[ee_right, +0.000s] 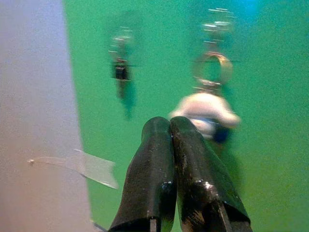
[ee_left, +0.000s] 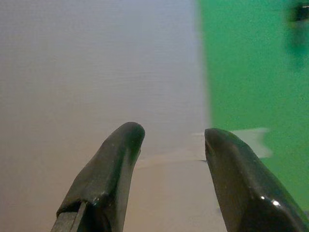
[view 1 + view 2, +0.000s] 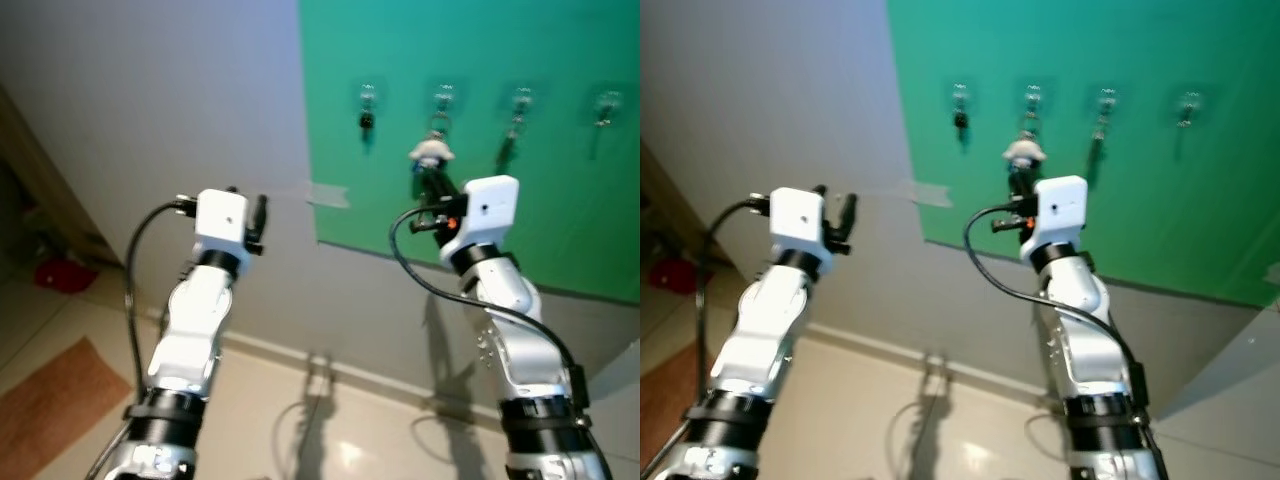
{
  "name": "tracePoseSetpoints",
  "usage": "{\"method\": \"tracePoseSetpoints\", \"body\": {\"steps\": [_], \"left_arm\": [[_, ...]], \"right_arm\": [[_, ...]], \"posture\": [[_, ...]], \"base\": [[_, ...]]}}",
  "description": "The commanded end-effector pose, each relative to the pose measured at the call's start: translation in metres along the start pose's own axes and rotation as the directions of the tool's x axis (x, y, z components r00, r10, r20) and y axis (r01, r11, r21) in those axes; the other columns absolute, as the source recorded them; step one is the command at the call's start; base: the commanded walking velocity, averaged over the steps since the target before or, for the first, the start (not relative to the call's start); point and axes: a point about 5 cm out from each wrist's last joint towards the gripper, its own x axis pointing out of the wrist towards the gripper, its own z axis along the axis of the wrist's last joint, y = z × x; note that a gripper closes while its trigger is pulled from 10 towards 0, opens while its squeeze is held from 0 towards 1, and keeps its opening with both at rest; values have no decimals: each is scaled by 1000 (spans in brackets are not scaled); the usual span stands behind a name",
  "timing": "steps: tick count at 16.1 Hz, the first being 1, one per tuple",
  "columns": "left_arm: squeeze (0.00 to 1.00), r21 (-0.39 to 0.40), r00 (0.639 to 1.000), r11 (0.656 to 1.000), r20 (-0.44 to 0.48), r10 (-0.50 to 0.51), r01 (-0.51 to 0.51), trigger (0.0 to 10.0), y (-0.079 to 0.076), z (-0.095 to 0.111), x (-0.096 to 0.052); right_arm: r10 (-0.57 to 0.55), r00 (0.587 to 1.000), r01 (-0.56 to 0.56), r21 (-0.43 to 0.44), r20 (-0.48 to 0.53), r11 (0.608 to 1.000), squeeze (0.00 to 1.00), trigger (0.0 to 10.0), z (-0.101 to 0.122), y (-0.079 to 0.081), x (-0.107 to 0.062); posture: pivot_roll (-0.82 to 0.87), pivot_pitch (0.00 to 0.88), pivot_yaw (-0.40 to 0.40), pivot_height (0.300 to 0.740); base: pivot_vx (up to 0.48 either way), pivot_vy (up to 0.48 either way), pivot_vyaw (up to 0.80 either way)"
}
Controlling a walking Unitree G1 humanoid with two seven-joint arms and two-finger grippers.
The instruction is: Hang keys on a hook
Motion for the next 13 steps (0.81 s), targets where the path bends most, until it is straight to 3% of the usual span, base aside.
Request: {"method": "tracePoseSetpoints", "body": {"steps": [1, 11, 13], "left_arm": [[0, 20, 1000, 1000, 13, 1, -1, 10000, 3, 5, 3], [0, 31, 999, 998, 7, -48, 48, 10000, -1, 4, 6], [0, -10, 999, 999, 7, -46, 47, 10000, 2, 5, 6]], "right_arm": [[-3, 1000, 2, 11, 22, 1000, 0, 10000, 4, 0, 0], [13, 999, -15, 46, 48, 999, 0, 10000, 10, 1, -6], [53, 996, -58, 71, 69, 996, 0, 10000, 16, 7, -4]], "posture": [[-131, 0, 88, 740], [-147, 0, 118, 740], [-141, 0, 116, 740]], "base": [[0, -424, 0], [0, -423, 0], [0, 0, 0]]}}
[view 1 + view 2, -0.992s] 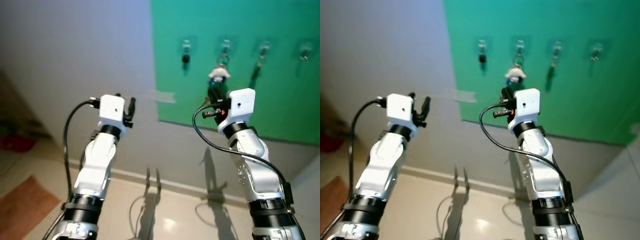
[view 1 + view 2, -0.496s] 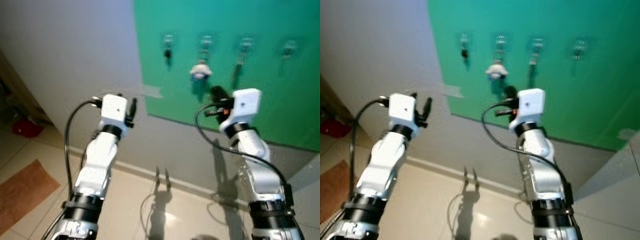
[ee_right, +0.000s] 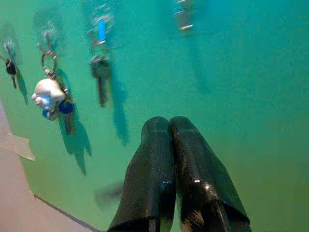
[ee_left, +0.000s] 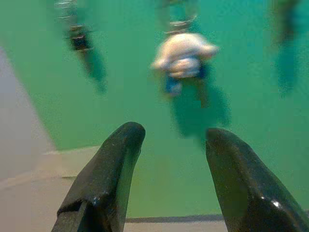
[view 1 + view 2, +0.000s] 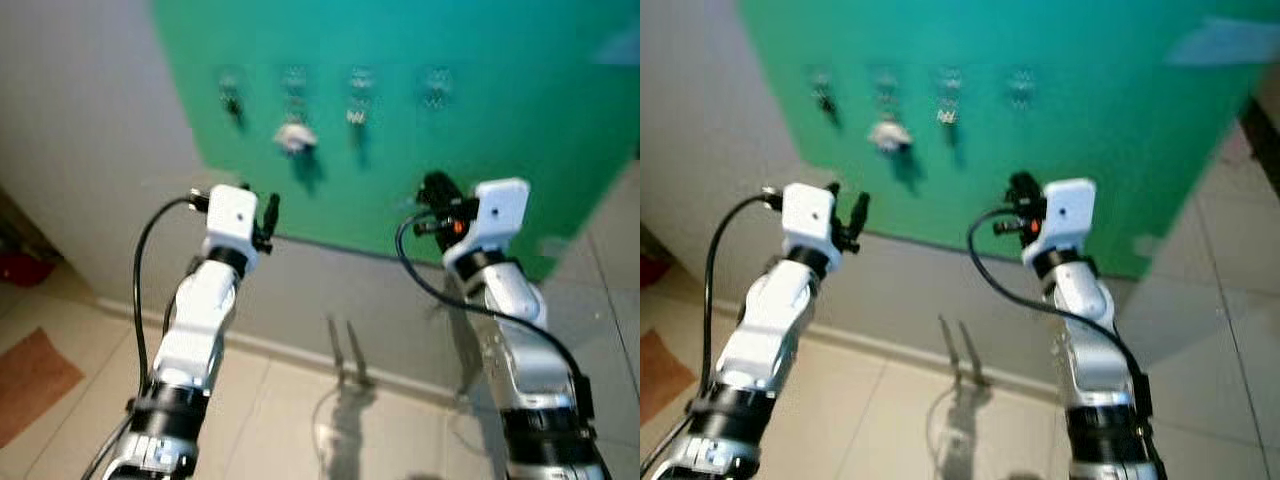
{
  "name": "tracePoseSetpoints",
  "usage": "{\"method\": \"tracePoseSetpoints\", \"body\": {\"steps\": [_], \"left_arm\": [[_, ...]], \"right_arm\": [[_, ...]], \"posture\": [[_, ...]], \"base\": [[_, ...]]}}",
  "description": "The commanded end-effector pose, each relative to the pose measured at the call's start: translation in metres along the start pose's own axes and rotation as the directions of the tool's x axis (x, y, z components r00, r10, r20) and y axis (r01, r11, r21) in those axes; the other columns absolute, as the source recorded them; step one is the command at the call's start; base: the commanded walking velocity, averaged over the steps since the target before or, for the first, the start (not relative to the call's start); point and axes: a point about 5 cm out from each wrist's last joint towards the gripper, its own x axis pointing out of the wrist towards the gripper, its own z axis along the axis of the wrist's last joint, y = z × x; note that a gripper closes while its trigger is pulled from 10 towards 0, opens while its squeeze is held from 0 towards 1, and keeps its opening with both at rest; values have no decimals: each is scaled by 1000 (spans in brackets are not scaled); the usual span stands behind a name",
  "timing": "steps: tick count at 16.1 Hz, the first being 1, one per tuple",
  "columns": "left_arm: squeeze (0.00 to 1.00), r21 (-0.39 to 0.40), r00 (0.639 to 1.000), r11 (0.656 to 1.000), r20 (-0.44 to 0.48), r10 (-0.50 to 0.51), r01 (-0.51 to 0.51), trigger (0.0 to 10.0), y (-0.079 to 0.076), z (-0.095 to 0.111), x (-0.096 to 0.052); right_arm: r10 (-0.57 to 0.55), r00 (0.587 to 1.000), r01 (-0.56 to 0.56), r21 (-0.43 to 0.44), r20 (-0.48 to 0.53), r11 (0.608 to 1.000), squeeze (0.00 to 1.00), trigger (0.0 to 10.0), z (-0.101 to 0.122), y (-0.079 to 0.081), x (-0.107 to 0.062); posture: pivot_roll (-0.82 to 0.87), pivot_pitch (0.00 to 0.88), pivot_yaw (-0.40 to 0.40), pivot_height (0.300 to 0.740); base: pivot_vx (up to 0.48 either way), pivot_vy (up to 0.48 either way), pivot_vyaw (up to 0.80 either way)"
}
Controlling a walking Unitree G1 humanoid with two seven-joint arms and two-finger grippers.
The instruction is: Hang keys on a hook
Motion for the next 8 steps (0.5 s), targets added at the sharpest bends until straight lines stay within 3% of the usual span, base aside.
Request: {"method": "tracePoseSetpoints", "body": {"steps": [1, 8], "left_arm": [[0, 3, 999, 999, 3, -35, 35, 10000, -3, 1, 1], [0, 68, 977, 977, 46, -206, 203, 10000, -14, 11, 0]], "right_arm": [[28, 999, -28, 21, 22, 999, 0, 10000, 7, 2, 3], [146, 987, -152, 78, 71, 985, 0, 10000, 22, 17, 21]], "posture": [[-136, 0, 113, 740], [-128, 0, 121, 740]], "base": [[0, 0, 0], [0, 0, 0]]}}
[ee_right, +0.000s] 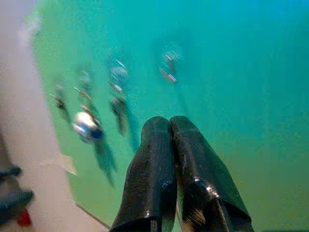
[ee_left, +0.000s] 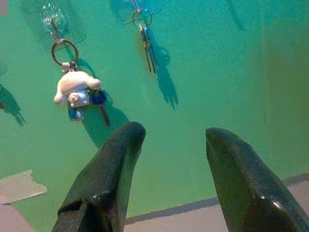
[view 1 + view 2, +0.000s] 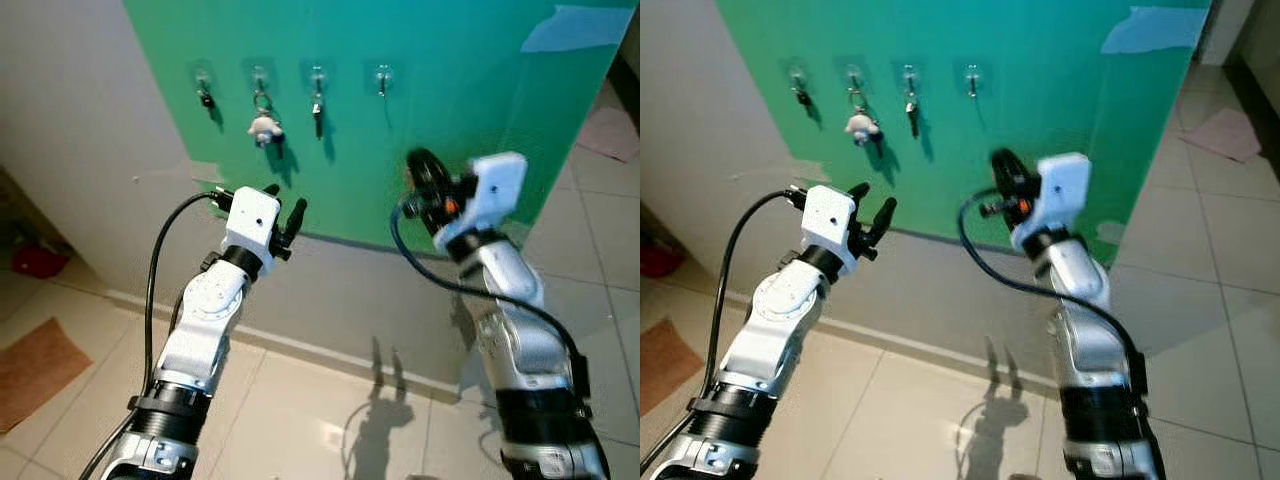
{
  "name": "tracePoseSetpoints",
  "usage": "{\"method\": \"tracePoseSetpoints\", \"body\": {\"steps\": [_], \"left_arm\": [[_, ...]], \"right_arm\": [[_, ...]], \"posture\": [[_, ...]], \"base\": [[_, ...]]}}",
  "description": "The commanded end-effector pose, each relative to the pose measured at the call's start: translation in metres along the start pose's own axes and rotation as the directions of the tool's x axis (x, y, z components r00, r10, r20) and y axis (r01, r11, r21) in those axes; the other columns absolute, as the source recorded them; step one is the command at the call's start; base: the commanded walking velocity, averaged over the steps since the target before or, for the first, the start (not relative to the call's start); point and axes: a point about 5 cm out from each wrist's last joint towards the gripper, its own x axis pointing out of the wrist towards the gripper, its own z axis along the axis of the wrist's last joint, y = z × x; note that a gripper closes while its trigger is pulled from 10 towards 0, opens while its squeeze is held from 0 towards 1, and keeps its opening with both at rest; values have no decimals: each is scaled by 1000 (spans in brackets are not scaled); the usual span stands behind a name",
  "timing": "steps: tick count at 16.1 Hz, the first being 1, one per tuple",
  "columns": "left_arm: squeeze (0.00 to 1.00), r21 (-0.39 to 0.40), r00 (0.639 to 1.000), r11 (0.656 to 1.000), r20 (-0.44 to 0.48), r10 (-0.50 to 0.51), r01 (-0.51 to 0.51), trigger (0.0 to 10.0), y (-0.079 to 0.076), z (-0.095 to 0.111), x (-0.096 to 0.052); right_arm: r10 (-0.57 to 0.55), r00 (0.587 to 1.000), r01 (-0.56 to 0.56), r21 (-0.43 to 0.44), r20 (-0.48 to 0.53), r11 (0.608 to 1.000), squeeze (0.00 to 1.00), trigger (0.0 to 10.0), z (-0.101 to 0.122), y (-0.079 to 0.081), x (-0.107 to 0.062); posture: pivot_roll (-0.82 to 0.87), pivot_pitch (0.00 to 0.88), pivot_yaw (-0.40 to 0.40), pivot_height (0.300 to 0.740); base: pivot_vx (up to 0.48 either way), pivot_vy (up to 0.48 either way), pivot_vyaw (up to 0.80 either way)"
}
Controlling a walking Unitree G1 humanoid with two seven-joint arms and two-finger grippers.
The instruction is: Hang keys on a hook
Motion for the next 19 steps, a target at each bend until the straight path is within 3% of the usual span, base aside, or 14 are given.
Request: {"method": "tracePoseSetpoints", "body": {"steps": [1, 4, 7, 13, 19], "left_arm": [[0, 23, 999, 999, 21, -25, 25, 10000, 3, 7, 1], [0, -5, 987, 989, 67, -147, 147, 10000, -6, 17, 1], [0, -22, 978, 980, 75, -195, 197, 10000, -10, 18, -2], [0, -22, 975, 977, 67, -212, 214, 10000, -9, 17, -3], [0, -16, 975, 976, 61, -214, 216, 10000, -10, 18, -1]], "right_arm": [[25, 1000, -25, 16, 4, 1000, 0, 10000, 2, 4, 6], [5, 1000, -4, -23, 28, 1000, 0, 10000, 10, 2, 24], [17, 999, -16, -28, 38, 999, 0, 10000, 15, 5, 35], [-46, 998, 48, -37, 51, 998, 0, 10000, 21, 2, 59], [-80, 995, 81, -18, 59, 997, 0, 10000, 24, 0, 71]], "posture": [[-125, 0, 123, 740], [-113, 0, 123, 740], [-107, 0, 128, 740], [-97, 0, 131, 740], [-97, 0, 138, 740]], "base": [[0, 0, 0], [0, 0, 0], [0, 0, 0], [0, 0, 0], [0, 0, 0]]}}
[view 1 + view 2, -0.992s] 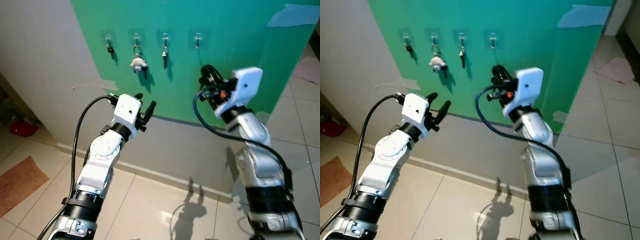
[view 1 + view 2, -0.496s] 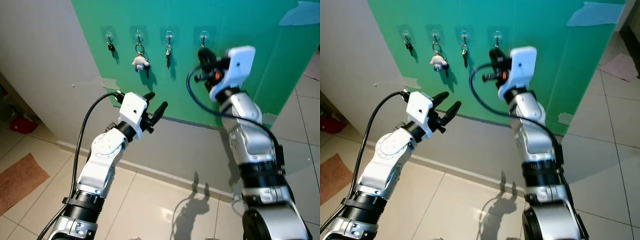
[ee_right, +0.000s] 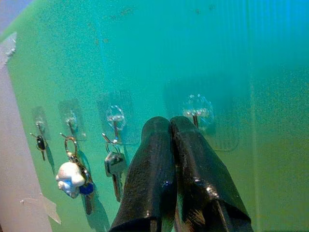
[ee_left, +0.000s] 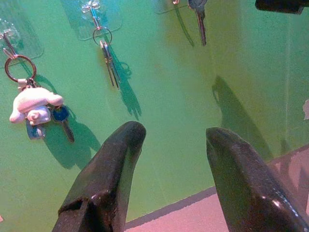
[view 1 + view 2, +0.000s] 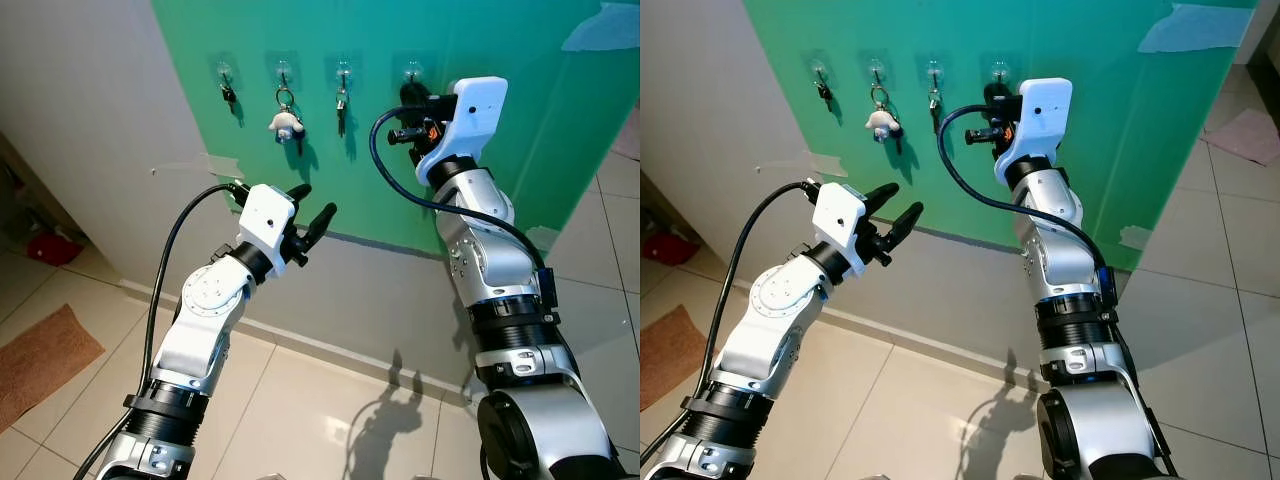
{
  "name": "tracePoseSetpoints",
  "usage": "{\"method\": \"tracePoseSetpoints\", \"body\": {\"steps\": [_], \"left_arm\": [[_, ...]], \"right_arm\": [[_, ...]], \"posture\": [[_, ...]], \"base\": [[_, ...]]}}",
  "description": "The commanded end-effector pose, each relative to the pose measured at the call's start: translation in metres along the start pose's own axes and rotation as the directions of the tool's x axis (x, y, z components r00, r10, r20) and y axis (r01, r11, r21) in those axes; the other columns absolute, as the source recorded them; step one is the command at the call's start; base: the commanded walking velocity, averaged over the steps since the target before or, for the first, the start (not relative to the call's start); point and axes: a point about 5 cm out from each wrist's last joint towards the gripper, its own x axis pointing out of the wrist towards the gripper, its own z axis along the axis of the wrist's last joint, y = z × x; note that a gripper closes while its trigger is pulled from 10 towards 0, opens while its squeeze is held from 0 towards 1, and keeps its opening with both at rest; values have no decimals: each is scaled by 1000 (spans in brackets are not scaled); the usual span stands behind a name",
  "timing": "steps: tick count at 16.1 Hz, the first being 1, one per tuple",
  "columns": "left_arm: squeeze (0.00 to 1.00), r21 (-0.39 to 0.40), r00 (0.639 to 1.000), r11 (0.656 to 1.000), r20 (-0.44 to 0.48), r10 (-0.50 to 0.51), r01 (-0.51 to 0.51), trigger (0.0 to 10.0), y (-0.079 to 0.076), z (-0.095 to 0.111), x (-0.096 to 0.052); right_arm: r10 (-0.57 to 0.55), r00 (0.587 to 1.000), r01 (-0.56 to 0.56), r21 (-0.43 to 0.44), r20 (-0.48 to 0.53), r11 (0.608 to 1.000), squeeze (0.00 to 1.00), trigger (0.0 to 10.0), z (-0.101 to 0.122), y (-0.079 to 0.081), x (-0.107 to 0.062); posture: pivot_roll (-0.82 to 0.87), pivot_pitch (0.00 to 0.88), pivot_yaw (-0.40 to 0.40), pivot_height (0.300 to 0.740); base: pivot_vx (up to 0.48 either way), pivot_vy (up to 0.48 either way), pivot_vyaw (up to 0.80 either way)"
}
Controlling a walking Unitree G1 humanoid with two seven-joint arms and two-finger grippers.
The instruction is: Hang keys on a hook
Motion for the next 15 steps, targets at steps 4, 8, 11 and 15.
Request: {"method": "tracePoseSetpoints", "body": {"steps": [4, 8, 11, 15], "left_arm": [[0, 13, 1000, 1000, -8, 6, -6, 10000, 4, 1, 0], [0, 14, 1000, 1000, -7, 7, -6, 10000, 5, 2, -1], [0, 14, 1000, 1000, -10, 12, -11, 10000, 5, 1, -3], [0, 12, 1000, 1000, -15, 23, -23, 10000, 5, 1, -6]], "right_arm": [[14, 999, -15, 20, 32, 1000, 0, 10000, 7, 6, 12], [23, 999, -24, 25, 39, 999, 0, 10000, 10, 6, 18], [2, 1000, -2, 4, 25, 1000, 0, 10000, 7, 4, 23], [-97, 995, 96, -36, -21, 995, 0, 10000, 0, -9, 23]], "posture": [[-92, 0, 138, 740], [-87, 0, 135, 740], [-81, 0, 125, 740], [-66, 0, 113, 740]], "base": [[0, 0, 0], [0, 0, 0], [0, 0, 0], [0, 0, 0]]}}
